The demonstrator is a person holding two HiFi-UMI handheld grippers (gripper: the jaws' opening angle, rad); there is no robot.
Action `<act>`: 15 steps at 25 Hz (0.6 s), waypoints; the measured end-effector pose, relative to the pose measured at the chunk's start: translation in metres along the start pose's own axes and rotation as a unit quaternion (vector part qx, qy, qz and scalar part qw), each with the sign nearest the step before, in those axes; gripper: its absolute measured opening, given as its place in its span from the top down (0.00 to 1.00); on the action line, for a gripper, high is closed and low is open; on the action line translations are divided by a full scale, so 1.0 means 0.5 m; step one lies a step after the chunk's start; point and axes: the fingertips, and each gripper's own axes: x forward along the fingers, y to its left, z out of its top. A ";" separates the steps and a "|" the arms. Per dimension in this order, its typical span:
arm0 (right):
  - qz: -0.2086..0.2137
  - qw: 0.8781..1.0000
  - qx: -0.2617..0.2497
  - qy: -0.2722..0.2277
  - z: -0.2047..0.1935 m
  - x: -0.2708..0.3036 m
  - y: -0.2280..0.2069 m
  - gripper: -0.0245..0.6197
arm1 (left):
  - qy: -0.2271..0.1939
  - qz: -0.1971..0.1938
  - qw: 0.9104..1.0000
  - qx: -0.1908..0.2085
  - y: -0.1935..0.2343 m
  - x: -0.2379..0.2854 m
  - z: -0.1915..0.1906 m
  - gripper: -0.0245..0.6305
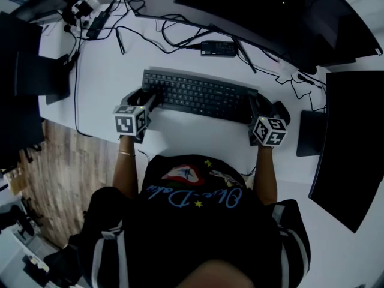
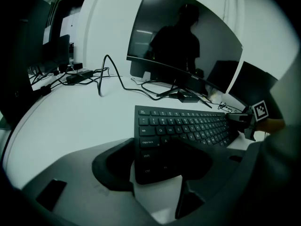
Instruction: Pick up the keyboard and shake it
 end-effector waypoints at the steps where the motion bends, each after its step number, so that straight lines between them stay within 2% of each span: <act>1: -0.003 1.000 -0.003 0.003 -0.002 0.001 0.000 0.78 | 0.001 0.001 1.000 0.002 0.000 0.001 -0.001 0.60; 7: -0.017 1.000 -0.011 -0.001 -0.004 0.004 -0.002 0.78 | 0.000 0.006 1.000 0.006 0.001 0.005 -0.003 0.60; 12: -0.032 0.998 -0.048 -0.005 0.002 0.001 0.001 0.77 | -0.010 0.015 1.000 0.012 0.002 -0.003 -0.001 0.60; 15: -0.047 0.998 -0.044 -0.008 0.005 -0.009 -0.011 0.70 | -0.023 0.028 0.999 0.025 0.005 -0.005 0.001 0.60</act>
